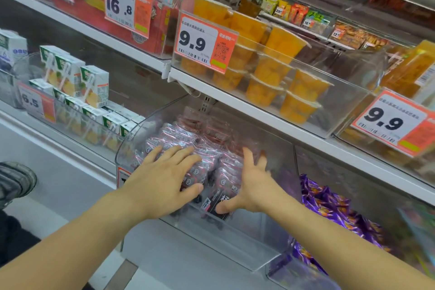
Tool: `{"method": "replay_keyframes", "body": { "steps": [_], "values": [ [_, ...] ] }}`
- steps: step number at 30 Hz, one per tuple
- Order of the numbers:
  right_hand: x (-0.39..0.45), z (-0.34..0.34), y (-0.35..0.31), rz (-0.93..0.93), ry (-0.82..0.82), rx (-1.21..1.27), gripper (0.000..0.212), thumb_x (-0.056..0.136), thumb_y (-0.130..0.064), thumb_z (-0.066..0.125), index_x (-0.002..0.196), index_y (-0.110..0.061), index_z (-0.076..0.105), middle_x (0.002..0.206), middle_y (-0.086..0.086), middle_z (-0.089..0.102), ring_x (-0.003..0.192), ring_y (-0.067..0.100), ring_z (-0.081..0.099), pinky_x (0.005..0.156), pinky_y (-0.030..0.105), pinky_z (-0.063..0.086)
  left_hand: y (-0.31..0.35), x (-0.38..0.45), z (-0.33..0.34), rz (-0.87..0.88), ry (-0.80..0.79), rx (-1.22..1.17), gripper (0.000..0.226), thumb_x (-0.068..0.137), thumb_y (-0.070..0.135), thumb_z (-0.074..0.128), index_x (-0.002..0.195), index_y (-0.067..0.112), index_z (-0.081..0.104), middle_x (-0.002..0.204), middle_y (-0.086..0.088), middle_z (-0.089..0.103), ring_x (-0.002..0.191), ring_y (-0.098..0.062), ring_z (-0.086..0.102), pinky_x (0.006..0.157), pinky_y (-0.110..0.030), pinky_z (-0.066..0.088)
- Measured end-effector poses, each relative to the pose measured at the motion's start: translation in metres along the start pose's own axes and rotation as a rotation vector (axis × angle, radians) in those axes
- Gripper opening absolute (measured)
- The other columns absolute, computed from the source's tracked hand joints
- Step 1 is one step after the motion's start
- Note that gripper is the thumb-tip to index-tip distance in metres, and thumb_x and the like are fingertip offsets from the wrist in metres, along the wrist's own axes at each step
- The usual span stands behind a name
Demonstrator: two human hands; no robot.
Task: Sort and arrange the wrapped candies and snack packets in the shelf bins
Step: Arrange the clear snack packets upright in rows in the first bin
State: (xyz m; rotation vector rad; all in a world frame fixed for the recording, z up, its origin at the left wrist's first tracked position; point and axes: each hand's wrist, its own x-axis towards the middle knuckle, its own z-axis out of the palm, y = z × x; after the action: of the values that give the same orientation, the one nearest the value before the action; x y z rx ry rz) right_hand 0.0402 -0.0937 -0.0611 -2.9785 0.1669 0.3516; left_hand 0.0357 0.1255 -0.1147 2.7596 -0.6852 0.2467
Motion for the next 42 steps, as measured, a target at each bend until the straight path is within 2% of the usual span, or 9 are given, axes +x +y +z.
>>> {"method": "replay_keyframes", "body": {
  "steps": [2, 5, 11, 17, 20, 24, 35, 39, 42],
  "values": [
    [0.012, 0.004, 0.002, 0.07, -0.114, 0.128, 0.163, 0.046, -0.053, 0.096, 0.151, -0.027, -0.026, 0.164, 0.016, 0.0, 0.146, 0.036, 0.025, 0.113, 0.046, 0.037, 0.0, 0.0, 0.0, -0.001, 0.002, 0.001, 0.066, 0.094, 0.068, 0.025, 0.152, 0.038, 0.019, 0.163, 0.013, 0.012, 0.15, -0.011, 0.008, 0.124, -0.043, 0.0],
    [0.021, 0.013, 0.001, 0.068, -0.071, 0.278, 0.168, 0.037, -0.05, 0.098, 0.153, -0.029, -0.022, 0.163, 0.013, 0.019, 0.144, 0.033, 0.032, 0.11, 0.046, 0.042, 0.0, 0.002, 0.001, -0.006, -0.009, 0.001, 0.064, 0.095, 0.068, 0.028, 0.152, 0.038, 0.02, 0.163, 0.014, 0.013, 0.15, -0.01, 0.009, 0.124, -0.043, 0.002],
    [0.013, 0.021, 0.001, 0.058, 0.0, 0.413, 0.16, 0.042, -0.042, 0.1, 0.154, -0.033, -0.014, 0.163, 0.012, 0.014, 0.144, 0.032, 0.032, 0.111, 0.043, 0.04, -0.001, 0.003, -0.002, -0.015, -0.028, -0.023, 0.077, 0.084, 0.076, 0.016, 0.151, 0.037, 0.024, 0.162, 0.014, 0.017, 0.149, -0.009, 0.012, 0.123, -0.043, 0.004],
    [0.018, -0.008, -0.002, 0.096, -0.031, 0.155, 0.169, 0.038, -0.058, 0.095, 0.148, -0.037, -0.032, 0.162, 0.019, -0.022, 0.15, 0.043, 0.006, 0.116, 0.055, 0.031, -0.003, 0.004, -0.007, -0.009, -0.071, -0.031, 0.077, 0.084, 0.078, 0.02, 0.15, 0.039, 0.023, 0.161, 0.016, 0.016, 0.149, -0.008, 0.012, 0.124, -0.039, 0.003],
    [0.027, -0.012, 0.003, 0.102, -0.078, 0.174, 0.174, 0.027, -0.066, 0.092, 0.153, -0.033, -0.023, 0.165, 0.016, -0.004, 0.151, 0.041, 0.008, 0.12, 0.052, 0.025, -0.001, 0.004, -0.009, -0.013, -0.067, -0.037, 0.071, 0.088, 0.075, 0.028, 0.149, 0.039, 0.025, 0.161, 0.015, 0.017, 0.148, -0.009, 0.014, 0.124, -0.039, 0.003],
    [0.035, -0.002, 0.003, 0.068, -0.094, 0.396, 0.165, 0.036, -0.053, 0.097, 0.158, -0.021, -0.009, 0.166, 0.005, 0.01, 0.151, 0.028, 0.019, 0.121, 0.038, 0.025, -0.001, 0.005, -0.007, -0.007, -0.044, -0.042, 0.082, 0.077, 0.078, 0.013, 0.147, 0.039, 0.03, 0.159, 0.016, 0.024, 0.146, -0.008, 0.019, 0.123, -0.041, 0.007],
    [0.026, 0.004, 0.0, 0.076, -0.209, 0.695, 0.153, 0.055, -0.02, 0.098, 0.155, -0.037, -0.017, 0.166, 0.0, 0.009, 0.148, 0.027, 0.025, 0.113, 0.047, 0.036, -0.002, 0.009, -0.008, -0.029, -0.074, -0.029, 0.081, 0.078, 0.079, 0.015, 0.145, 0.038, 0.032, 0.158, 0.015, 0.026, 0.146, -0.01, 0.02, 0.122, -0.044, 0.012],
    [0.014, -0.009, 0.001, -0.012, -0.209, 0.587, 0.142, 0.062, -0.022, 0.095, 0.157, -0.026, -0.011, 0.166, 0.005, 0.008, 0.15, 0.03, 0.022, 0.115, 0.044, 0.033, -0.001, 0.008, -0.017, -0.022, -0.15, -0.046, 0.072, 0.088, 0.074, 0.037, 0.149, 0.035, 0.03, 0.161, 0.01, 0.021, 0.149, -0.012, 0.017, 0.123, -0.044, 0.009],
    [0.002, -0.019, -0.001, -0.045, -0.047, 0.276, 0.139, 0.055, -0.04, 0.096, 0.157, -0.016, 0.006, 0.16, 0.017, 0.023, 0.142, 0.036, 0.036, 0.109, 0.041, 0.041, 0.002, 0.008, -0.025, -0.011, -0.163, -0.035, 0.073, 0.092, 0.064, 0.046, 0.153, 0.033, 0.023, 0.164, 0.004, 0.014, 0.152, -0.016, 0.008, 0.123, -0.045, 0.006]
  ]
}}
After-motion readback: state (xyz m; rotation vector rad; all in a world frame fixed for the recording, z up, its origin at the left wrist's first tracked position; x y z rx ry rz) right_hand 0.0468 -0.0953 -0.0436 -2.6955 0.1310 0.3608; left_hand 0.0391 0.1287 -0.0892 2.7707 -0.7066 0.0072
